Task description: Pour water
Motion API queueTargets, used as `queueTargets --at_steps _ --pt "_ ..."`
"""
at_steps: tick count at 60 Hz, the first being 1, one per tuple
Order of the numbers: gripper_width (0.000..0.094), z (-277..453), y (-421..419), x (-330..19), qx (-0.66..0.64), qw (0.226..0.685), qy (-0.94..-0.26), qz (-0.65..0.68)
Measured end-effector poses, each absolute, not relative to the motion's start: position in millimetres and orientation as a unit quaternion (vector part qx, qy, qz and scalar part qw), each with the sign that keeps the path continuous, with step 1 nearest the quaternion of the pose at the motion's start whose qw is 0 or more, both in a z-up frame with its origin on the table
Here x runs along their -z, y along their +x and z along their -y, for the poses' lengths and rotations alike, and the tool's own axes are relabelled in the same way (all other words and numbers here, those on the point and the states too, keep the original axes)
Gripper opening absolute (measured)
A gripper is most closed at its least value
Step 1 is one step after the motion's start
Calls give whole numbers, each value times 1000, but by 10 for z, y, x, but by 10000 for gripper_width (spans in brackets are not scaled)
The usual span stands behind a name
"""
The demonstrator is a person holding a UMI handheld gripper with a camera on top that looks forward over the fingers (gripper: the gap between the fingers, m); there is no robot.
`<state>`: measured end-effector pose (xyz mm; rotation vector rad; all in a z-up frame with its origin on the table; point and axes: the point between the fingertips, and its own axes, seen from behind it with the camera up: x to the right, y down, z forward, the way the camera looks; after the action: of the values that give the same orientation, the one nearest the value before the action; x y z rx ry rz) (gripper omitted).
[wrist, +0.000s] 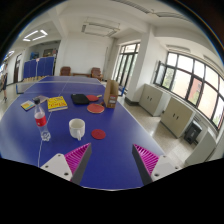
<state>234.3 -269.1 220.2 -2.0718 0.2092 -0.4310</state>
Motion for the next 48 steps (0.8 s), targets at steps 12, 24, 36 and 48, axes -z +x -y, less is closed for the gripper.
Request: queueTargets --at_steps 12,24,36,48 --pt "851 2879 2011 -1887 156 474 -865 -57" --pt "858 2770 908 -1269 74 469 -880 -8" --pt "859 1774 -190 -1160 2 517 -855 31" --pt "856 474 -518 -1061 -11 557 -831 15"
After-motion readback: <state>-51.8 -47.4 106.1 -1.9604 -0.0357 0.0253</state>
